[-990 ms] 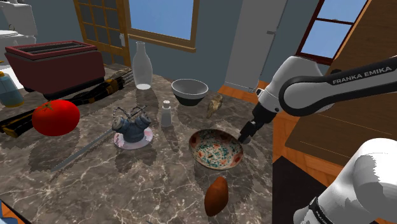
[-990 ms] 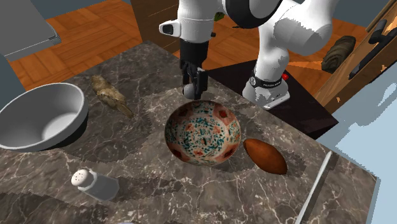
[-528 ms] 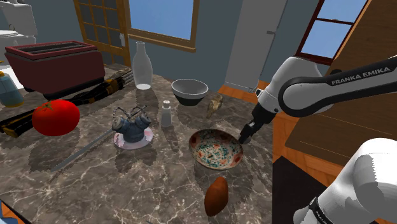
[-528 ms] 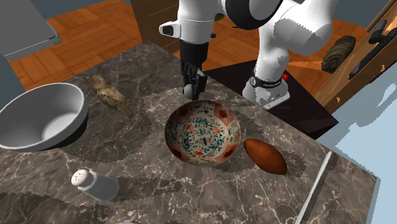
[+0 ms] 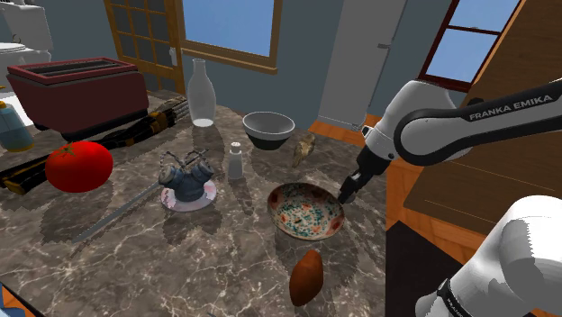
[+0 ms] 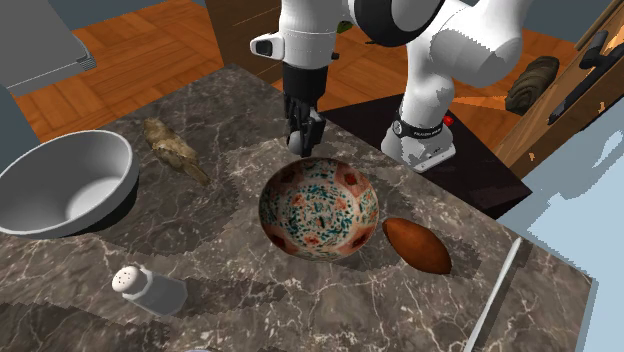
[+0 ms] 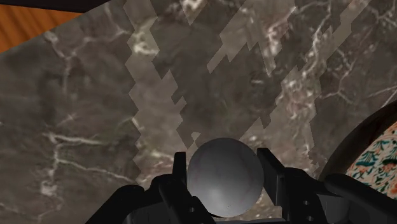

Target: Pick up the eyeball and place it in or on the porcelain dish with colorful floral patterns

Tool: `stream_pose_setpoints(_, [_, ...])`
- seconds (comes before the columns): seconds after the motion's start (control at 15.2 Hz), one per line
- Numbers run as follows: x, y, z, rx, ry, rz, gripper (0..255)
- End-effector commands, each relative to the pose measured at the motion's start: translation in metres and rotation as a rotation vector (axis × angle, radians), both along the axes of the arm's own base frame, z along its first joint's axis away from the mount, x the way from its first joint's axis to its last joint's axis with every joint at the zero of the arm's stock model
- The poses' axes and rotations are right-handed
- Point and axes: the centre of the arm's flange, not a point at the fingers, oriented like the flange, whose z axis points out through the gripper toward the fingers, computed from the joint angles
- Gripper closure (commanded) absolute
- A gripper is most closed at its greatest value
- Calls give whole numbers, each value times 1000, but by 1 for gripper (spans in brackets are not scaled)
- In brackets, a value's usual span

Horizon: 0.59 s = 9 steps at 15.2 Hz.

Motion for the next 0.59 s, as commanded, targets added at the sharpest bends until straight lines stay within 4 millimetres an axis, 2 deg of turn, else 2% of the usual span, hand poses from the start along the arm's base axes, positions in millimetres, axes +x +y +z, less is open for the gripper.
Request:
stream_pose_setpoints(0.0, [0, 0, 0, 0, 0, 0, 255])
stream_pose_setpoints(0.53, [0, 0, 42, 0, 0, 0, 255])
